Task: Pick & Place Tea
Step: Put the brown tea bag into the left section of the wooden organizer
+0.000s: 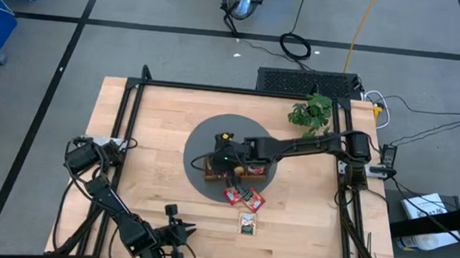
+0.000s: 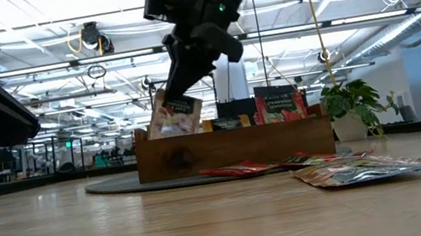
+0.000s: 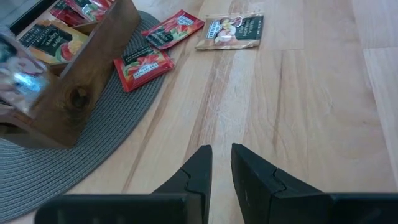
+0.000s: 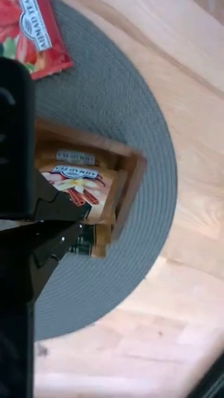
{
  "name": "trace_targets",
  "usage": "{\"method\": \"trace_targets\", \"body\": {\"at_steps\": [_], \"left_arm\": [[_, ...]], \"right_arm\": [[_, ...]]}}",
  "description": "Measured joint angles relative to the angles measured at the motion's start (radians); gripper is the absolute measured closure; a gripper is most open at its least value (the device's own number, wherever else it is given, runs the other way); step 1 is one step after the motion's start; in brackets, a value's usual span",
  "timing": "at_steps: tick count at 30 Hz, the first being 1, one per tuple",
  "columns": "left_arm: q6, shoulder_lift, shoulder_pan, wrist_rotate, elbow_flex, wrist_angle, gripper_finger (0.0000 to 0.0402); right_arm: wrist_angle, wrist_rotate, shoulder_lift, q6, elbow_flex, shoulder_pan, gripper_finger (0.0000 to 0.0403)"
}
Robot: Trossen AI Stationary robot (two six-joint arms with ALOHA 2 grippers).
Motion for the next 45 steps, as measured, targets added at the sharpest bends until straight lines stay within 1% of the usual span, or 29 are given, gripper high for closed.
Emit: {"method": "trace_targets", "body": {"at_steps": [5,23,27,30,33,38,41,45], "left_arm": [[0.0,0.0,0.0,-0.002,0.0,0.0,0.0334],[0.002,0.0,0.0,-0.003,0.0,-0.007,0.0334],[0.001,0.0,0.0,-0.003,0.0,-0.008,0.0334],[0.001,0.0,0.0,-0.003,0.0,-0.008,0.0334],[0.002,0.0,0.001,-0.004,0.0,-0.008,0.0334],[-0.001,0.0,0.002,-0.004,0.0,-0.014,0.0334],[-0.001,0.0,0.002,-0.004,0.0,-0.014,0.0334],[-0.003,0.0,0.0,-0.004,0.0,-0.015,0.0334]], "right_arm": [[-0.076,0.0,0.009,-0.006,0.047,0.002,0.0402],[-0.052,-0.002,0.041,-0.015,0.049,0.016,0.0403],[-0.069,0.0,0.057,-0.032,0.048,0.02,0.0403],[-0.078,0.028,0.067,-0.033,0.05,0.02,0.0403],[-0.061,0.033,0.093,-0.046,0.052,0.019,0.0403],[-0.039,0.03,0.094,-0.06,0.052,0.02,0.0403],[-0.022,0.023,0.098,-0.087,0.05,0.024,0.0394],[0.006,0.017,0.095,-0.105,0.05,0.033,0.0356]]}}
